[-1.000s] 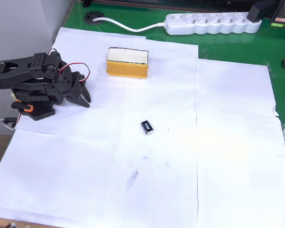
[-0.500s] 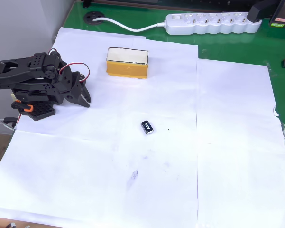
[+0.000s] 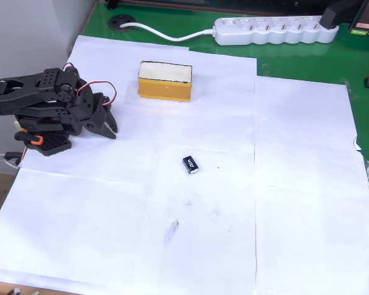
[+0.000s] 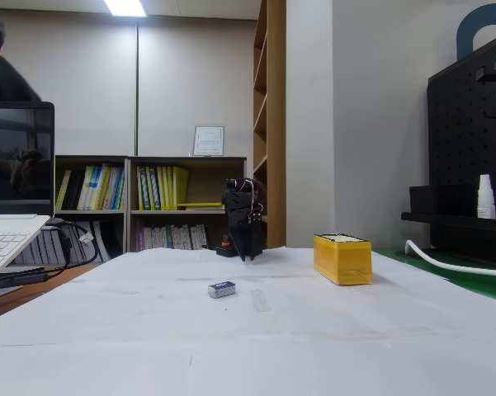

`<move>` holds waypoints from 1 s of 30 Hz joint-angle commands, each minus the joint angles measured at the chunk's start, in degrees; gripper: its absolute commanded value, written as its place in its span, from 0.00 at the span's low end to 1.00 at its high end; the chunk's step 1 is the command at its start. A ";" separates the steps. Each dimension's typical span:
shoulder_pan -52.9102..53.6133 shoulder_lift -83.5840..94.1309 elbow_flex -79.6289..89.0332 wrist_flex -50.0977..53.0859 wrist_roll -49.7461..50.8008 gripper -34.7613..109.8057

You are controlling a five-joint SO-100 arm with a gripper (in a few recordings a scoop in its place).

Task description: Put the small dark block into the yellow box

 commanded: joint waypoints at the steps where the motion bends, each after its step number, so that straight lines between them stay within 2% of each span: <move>1: -0.53 -0.97 0.88 5.01 -0.53 0.24; 8: -2.99 2.55 0.88 2.29 -0.26 0.24; 11: -0.09 12.74 5.19 -2.72 -12.04 0.24; 15: -0.26 29.18 22.76 -2.46 -13.36 0.24; 21: -1.41 50.80 58.36 9.76 -12.57 0.24; 24: 0.18 59.85 71.10 8.53 -12.57 0.24; 25: 1.05 63.28 74.62 7.03 -10.37 0.25; 27: 3.25 71.28 82.71 6.24 0.70 0.27; 30: 6.24 82.97 95.98 11.87 9.93 0.29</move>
